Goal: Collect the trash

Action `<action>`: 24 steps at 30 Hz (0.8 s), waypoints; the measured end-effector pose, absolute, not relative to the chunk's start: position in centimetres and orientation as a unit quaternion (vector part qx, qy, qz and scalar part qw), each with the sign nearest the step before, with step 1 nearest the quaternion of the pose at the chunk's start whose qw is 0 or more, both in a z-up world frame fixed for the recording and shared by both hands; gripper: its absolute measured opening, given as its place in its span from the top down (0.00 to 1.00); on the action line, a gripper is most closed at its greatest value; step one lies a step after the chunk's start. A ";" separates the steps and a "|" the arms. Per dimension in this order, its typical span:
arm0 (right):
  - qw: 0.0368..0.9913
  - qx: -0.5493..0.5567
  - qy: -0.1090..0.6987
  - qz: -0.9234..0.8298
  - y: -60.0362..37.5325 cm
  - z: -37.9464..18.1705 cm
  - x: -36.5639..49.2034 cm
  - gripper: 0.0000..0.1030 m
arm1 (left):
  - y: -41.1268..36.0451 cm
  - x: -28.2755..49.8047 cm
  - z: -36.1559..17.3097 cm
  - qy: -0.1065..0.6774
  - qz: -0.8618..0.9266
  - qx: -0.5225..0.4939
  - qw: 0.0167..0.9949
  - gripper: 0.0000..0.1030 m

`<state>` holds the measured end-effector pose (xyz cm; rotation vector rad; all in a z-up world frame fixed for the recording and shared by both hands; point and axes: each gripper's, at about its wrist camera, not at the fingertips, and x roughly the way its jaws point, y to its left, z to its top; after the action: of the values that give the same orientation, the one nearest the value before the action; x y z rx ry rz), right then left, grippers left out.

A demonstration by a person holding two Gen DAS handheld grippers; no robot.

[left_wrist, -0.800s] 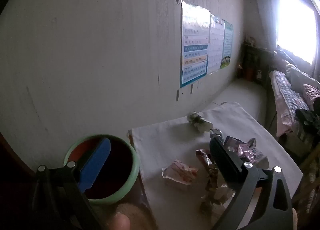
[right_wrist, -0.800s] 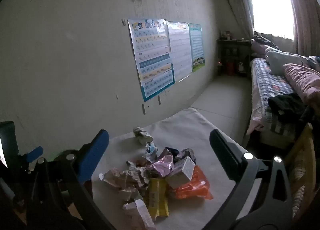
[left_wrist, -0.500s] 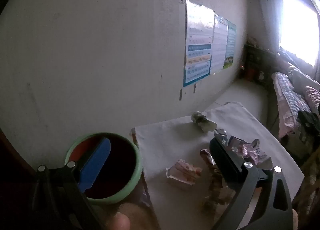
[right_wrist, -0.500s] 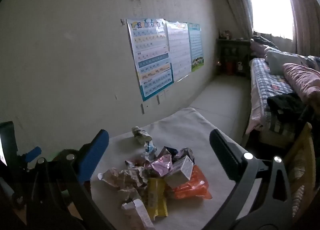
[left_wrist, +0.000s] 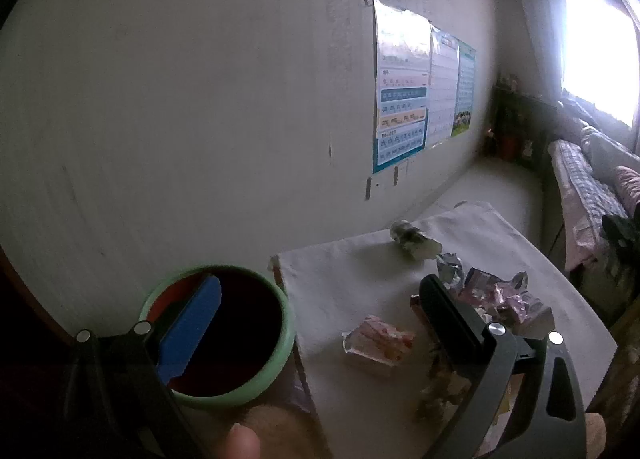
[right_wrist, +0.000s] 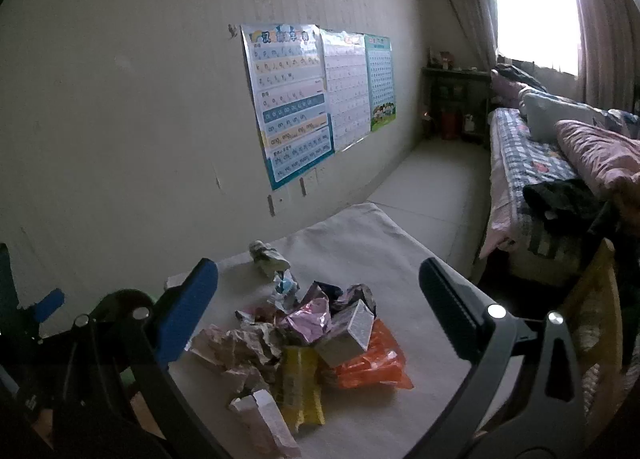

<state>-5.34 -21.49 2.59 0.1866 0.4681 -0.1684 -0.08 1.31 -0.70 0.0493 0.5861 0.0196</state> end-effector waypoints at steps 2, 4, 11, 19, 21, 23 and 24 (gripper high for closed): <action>0.965 0.088 0.231 -0.085 -21.4 2.6 -5.4 0.03 | 1.5 -0.2 -0.5 0.284 0.010 0.020 0.958 0.08; 0.965 0.089 0.231 -0.087 -21.5 2.7 -5.4 0.03 | 1.6 -0.3 -0.6 0.283 0.010 0.018 0.959 0.08; 0.963 0.093 0.236 -0.092 -21.6 2.6 -5.3 0.03 | 1.5 -0.4 -0.6 0.282 0.009 0.020 0.959 0.08; 0.962 0.100 0.236 -0.092 -22.1 2.5 -5.6 0.03 | 1.1 -0.6 -0.4 0.282 0.010 0.028 0.959 0.08; 0.962 0.102 0.235 -0.091 -22.2 2.5 -5.7 0.03 | 1.1 -0.6 -0.4 0.281 0.009 0.027 0.959 0.08; 0.962 0.104 0.234 -0.092 -22.4 2.5 -5.7 0.03 | 1.0 -0.8 -0.3 0.276 0.010 0.029 0.961 0.08; 0.962 0.105 0.235 -0.093 -22.4 2.5 -5.7 0.03 | 1.0 -0.8 -0.3 0.274 0.011 0.030 0.961 0.08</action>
<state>-5.67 -22.43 2.48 0.2133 0.4752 -0.1881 -0.80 0.97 -0.31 0.0601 0.5560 0.0221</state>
